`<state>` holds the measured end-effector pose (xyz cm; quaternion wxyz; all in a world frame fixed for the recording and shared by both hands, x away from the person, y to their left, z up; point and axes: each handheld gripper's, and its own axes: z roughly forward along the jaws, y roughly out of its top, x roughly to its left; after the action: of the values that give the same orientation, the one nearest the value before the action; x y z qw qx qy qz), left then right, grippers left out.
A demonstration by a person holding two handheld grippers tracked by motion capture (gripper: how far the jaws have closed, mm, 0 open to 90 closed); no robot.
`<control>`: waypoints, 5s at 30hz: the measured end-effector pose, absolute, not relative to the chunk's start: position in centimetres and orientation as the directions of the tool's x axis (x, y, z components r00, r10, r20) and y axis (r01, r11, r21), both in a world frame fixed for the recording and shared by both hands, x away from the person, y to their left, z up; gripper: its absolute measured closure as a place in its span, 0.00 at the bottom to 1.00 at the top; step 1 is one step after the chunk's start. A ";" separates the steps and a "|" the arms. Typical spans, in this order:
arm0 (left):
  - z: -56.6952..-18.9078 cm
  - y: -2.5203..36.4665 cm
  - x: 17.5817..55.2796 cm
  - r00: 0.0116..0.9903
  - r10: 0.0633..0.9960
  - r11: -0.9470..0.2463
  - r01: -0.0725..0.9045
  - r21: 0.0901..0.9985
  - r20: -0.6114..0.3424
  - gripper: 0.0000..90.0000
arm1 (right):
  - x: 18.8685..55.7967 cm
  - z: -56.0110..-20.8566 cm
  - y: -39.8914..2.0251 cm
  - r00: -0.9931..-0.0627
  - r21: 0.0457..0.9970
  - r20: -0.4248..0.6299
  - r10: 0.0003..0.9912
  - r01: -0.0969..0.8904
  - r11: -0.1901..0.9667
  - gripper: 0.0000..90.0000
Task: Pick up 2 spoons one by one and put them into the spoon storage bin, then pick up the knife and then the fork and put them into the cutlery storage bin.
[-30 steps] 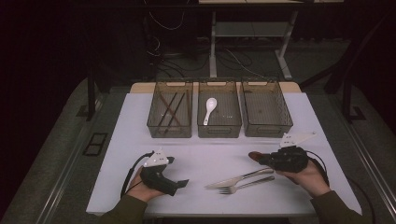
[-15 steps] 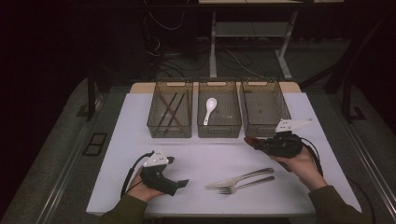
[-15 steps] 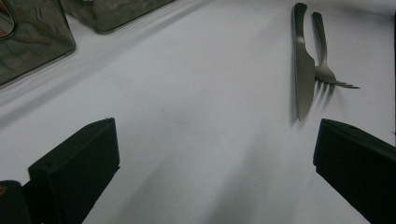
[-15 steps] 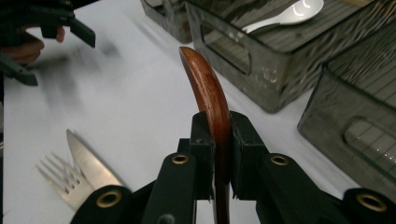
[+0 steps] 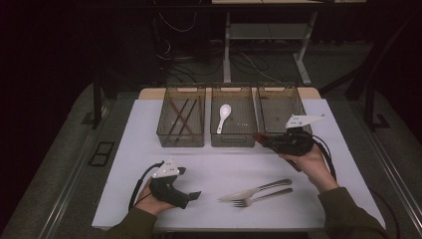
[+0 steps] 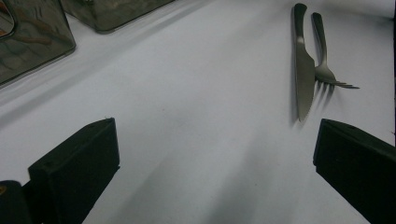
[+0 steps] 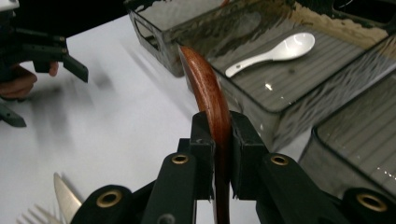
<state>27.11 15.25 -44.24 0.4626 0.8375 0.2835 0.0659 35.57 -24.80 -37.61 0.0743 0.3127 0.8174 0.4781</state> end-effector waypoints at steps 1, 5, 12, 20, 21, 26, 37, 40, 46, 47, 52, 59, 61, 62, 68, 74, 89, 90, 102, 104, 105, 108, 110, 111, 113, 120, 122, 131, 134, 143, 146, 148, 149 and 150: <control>-44.2 15.3 27.1 0.830 0.536 -0.411 0.414 0.812 -0.152 0.00 | 35.7 -37.5 -24.6 -0.793 0.831 0.177 0.583 0.438 0.344 0.90; -44.2 15.2 27.1 0.831 0.536 -0.411 0.413 0.813 -0.152 0.00 | 36.5 -36.8 -23.7 -0.796 0.841 0.170 0.581 0.424 0.335 0.90; -44.2 15.3 27.1 0.828 0.539 -0.405 0.415 0.814 -0.155 0.00 | 38.4 -35.6 -21.8 -0.792 0.856 0.167 0.588 0.412 0.312 0.90; -44.2 15.2 27.1 0.834 0.531 -0.409 0.410 0.815 -0.153 0.00 | 40.8 -34.4 -19.5 -0.776 0.860 0.168 0.608 0.416 0.294 0.90; -44.2 15.2 27.1 0.835 0.530 -0.411 0.408 0.815 -0.150 0.00 | 41.2 -34.3 -19.2 -0.775 0.862 0.168 0.610 0.415 0.290 0.90; -44.2 15.3 27.1 0.830 0.534 -0.400 0.413 0.818 -0.158 0.00 | 42.6 -33.7 -18.1 -0.760 0.864 0.171 0.627 0.421 0.275 0.90; -44.1 15.3 27.1 0.836 0.525 -0.399 0.404 0.823 -0.157 0.00 | 45.7 -33.4 -15.4 -0.738 0.861 0.183 0.649 0.438 0.256 0.90; -44.1 15.4 27.1 0.837 0.524 -0.397 0.405 0.824 -0.159 0.00 | 46.5 -33.5 -14.7 -0.731 0.858 0.181 0.658 0.444 0.257 0.90; -44.1 15.4 27.1 0.839 0.520 -0.396 0.403 0.825 -0.160 0.00 | 47.8 -34.4 -13.7 -0.716 0.848 0.189 0.672 0.464 0.256 0.90; -44.1 15.4 27.1 0.839 0.519 -0.397 0.402 0.825 -0.160 0.00 | 48.0 -34.7 -13.5 -0.716 0.846 0.194 0.671 0.469 0.256 0.90; -44.0 15.4 27.0 0.840 0.518 -0.393 0.402 0.827 -0.162 0.00 | 48.7 -36.0 -13.0 -0.706 0.826 0.194 0.682 0.492 0.275 0.90; -44.0 15.4 27.0 0.841 0.516 -0.396 0.402 0.825 -0.162 0.00 | 48.9 -37.1 -12.8 -0.700 0.798 0.188 0.689 0.518 0.309 0.90; -44.0 15.3 27.0 0.841 0.516 -0.395 0.403 0.826 -0.163 0.00 | 48.9 -37.3 -12.7 -0.700 0.791 0.185 0.690 0.522 0.318 0.90; -44.0 15.3 27.0 0.841 0.516 -0.396 0.403 0.825 -0.163 0.00 | 48.9 -37.3 -12.7 -0.701 0.787 0.180 0.690 0.523 0.326 0.90; -44.1 15.3 27.0 0.842 0.515 -0.398 0.402 0.824 -0.162 0.00 | 48.9 -37.8 -12.6 -0.700 0.768 0.175 0.692 0.537 0.349 0.90; -44.1 15.3 27.0 0.841 0.516 -0.397 0.404 0.824 -0.163 0.00 | 48.9 -38.1 -12.6 -0.702 0.745 0.192 0.686 0.559 0.363 0.79; -44.2 15.3 27.1 0.843 0.515 -0.407 0.401 0.821 -0.156 0.00 | 47.1 -37.2 -14.2 -0.732 0.778 0.206 0.649 0.525 0.345 0.52; -44.1 15.3 27.1 0.844 0.514 -0.410 0.399 0.820 -0.154 0.00 | 46.9 -37.1 -14.4 -0.738 0.782 0.204 0.643 0.518 0.346 0.52; -44.2 15.1 27.1 0.842 0.515 -0.412 0.404 0.817 -0.157 0.00 | 43.6 -36.6 -16.8 -0.772 0.816 0.203 0.603 0.474 0.332 0.47; -44.3 15.2 27.1 0.842 0.515 -0.409 0.406 0.817 -0.160 0.00 | 43.0 -36.6 -17.2 -0.778 0.823 0.199 0.596 0.463 0.330 0.47; -44.3 15.2 27.1 0.842 0.516 -0.408 0.406 0.818 -0.161 0.00 | 42.8 -36.6 -17.4 -0.781 0.825 0.198 0.593 0.460 0.330 0.47; -44.3 15.2 27.1 0.839 0.519 -0.404 0.410 0.818 -0.164 0.00 | 41.9 -36.4 -18.0 -0.790 0.834 0.192 0.582 0.444 0.327 0.47; -44.2 15.2 27.1 0.842 0.515 -0.411 0.404 0.817 -0.157 0.00 | 41.3 -36.4 -18.3 -0.798 0.840 0.193 0.571 0.435 0.324 0.47; -44.2 15.2 27.0 0.842 0.516 -0.412 0.403 0.817 -0.156 0.00 | 41.0 -36.4 -18.5 -0.801 0.843 0.192 0.567 0.431 0.323 0.47; -44.2 15.1 27.0 0.841 0.518 -0.409 0.405 0.818 -0.158 0.00 | 40.2 -36.6 -19.0 -0.804 0.845 0.194 0.562 0.428 0.321 0.47; -44.2 15.2 27.1 0.840 0.520 -0.408 0.407 0.818 -0.158 0.00 | 38.1 -37.7 -20.6 -0.811 0.827 0.188 0.553 0.435 0.356 0.59; -44.2 15.2 27.1 0.839 0.520 -0.408 0.407 0.817 -0.158 0.00 | 37.6 -38.2 -21.0 -0.810 0.817 0.184 0.556 0.440 0.371 0.64; -44.2 15.5 27.1 0.837 0.523 -0.404 0.408 0.819 -0.159 0.00 | 34.9 -40.1 -23.2 -0.810 0.769 0.169 0.561 0.464 0.439 0.83; -44.1 15.4 27.0 0.837 0.525 -0.403 0.405 0.821 -0.155 0.00 | 34.0 -40.5 -24.0 -0.818 0.760 0.174 0.548 0.466 0.454 0.89; -44.1 15.2 27.1 0.839 0.523 -0.411 0.401 0.819 -0.148 0.00 | 31.3 -41.2 -25.4 -0.852 0.729 0.182 0.490 0.452 0.515 0.99; -44.1 15.2 27.1 0.837 0.527 -0.409 0.404 0.818 -0.150 0.00 | 30.7 -41.5 -25.6 -0.860 0.716 0.176 0.479 0.446 0.537 0.99; -44.1 15.2 27.0 0.837 0.526 -0.409 0.402 0.819 -0.149 0.00 | 30.3 -41.8 -25.9 -0.859 0.707 0.180 0.480 0.452 0.543 0.99; -44.1 15.2 27.0 0.838 0.525 -0.410 0.402 0.819 -0.148 0.00 | 30.2 -41.9 -26.0 -0.858 0.702 0.180 0.480 0.454 0.548 0.99; -44.1 15.1 26.9 0.839 0.524 -0.412 0.400 0.819 -0.147 0.00 | 30.0 -42.1 -26.2 -0.860 0.693 0.180 0.478 0.456 0.558 0.99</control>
<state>26.94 15.14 -44.05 0.4671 0.8375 0.2758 0.0662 30.02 -26.20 -42.09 0.0142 0.2645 0.8826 0.3884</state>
